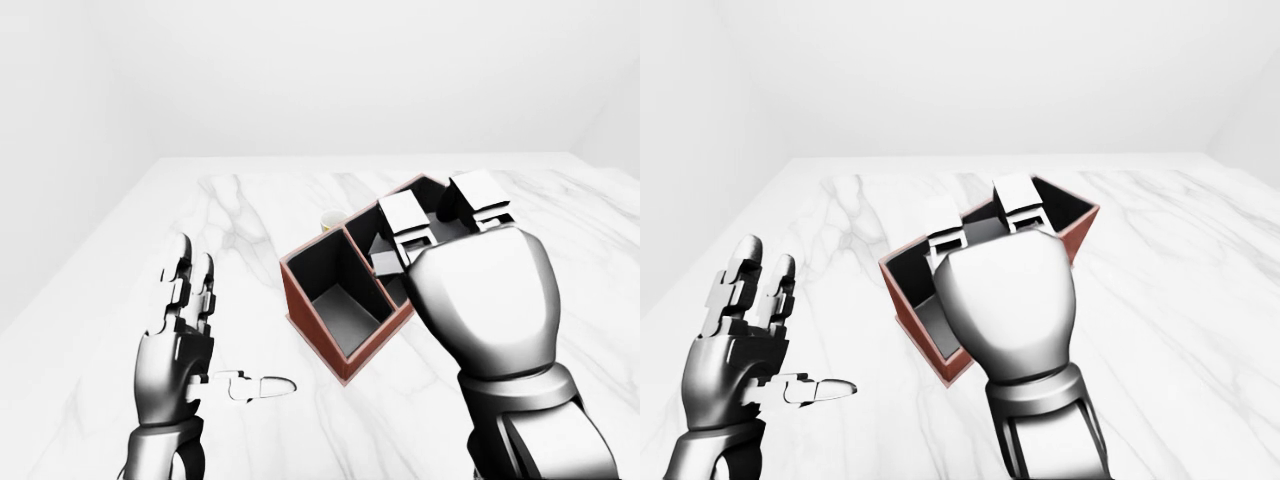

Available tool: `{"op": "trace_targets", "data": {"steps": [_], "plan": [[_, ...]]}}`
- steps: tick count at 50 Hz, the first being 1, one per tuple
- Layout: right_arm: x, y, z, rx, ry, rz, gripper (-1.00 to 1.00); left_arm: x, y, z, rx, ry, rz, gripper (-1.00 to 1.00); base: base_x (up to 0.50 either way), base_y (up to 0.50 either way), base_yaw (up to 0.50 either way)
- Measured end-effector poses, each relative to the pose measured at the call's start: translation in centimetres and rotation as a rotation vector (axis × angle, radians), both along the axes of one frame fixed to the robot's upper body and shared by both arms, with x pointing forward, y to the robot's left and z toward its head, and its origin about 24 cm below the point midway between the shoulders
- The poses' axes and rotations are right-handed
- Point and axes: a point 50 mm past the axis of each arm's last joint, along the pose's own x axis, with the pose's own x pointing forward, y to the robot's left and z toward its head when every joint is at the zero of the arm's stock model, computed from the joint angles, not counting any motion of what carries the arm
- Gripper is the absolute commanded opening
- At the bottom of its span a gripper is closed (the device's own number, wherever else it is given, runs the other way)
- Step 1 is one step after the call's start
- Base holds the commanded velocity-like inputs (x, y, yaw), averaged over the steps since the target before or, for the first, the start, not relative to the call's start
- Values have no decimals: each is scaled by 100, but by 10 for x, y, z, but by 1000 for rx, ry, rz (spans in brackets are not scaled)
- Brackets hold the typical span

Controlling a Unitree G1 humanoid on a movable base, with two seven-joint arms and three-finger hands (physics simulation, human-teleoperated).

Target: Pick up the book and place it in the left compartment of the caddy.

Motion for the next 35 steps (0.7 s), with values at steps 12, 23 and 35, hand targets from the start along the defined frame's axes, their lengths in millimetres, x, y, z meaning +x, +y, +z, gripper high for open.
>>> {"op": "trace_targets", "data": {"steps": [12, 23, 35], "plan": [[-1, 3, 1, -4, -2, 33, -100, 0, 0, 0, 0, 2, -1, 100, 0, 0, 0], [10, -34, 5, 128, 38, -2, -100, 0, 0, -1, -1, 4, -1, 100, 0, 0, 0], [11, -51, 6, 122, 89, 106, -100, 0, -1, 0, 0, 1, -1, 100, 0, 0, 0]]}}
